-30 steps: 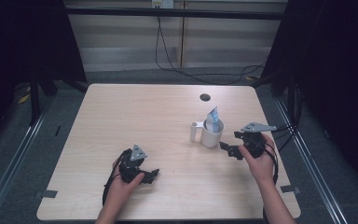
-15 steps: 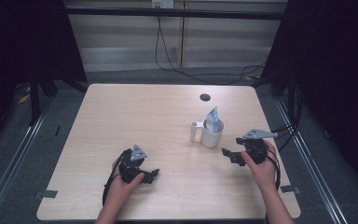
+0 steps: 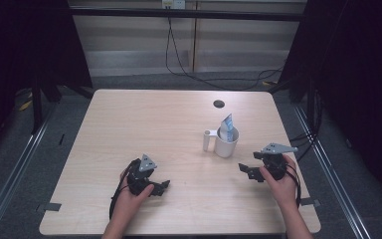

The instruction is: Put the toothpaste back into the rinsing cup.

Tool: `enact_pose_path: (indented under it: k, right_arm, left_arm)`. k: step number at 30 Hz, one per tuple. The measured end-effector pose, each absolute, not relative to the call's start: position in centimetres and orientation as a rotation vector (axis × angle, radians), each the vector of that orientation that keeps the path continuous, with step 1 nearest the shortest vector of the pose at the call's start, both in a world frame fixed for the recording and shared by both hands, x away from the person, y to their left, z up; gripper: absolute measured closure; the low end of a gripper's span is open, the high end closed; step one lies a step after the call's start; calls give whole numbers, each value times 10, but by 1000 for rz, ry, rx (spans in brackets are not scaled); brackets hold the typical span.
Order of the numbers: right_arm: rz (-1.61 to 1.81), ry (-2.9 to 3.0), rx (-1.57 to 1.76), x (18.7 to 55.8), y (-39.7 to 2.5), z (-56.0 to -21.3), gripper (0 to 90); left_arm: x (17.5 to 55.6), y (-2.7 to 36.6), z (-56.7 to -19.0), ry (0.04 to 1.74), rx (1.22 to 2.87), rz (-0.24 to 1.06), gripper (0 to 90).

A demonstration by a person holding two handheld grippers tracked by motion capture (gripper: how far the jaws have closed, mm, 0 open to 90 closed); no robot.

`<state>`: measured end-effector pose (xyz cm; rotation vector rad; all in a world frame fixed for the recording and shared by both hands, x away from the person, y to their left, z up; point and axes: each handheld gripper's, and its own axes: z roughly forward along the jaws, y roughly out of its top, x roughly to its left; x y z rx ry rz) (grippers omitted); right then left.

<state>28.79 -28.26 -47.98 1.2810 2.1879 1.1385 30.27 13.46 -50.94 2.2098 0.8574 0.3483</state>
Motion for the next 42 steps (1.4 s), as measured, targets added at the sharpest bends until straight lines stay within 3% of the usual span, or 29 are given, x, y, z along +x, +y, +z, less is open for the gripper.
enact_pose_path:
  k: [42]
  right_arm:
    - [1029,2265,1270,266,-300,-511,217]
  left_arm:
    - [303,135,-509,857,2210,349,99]
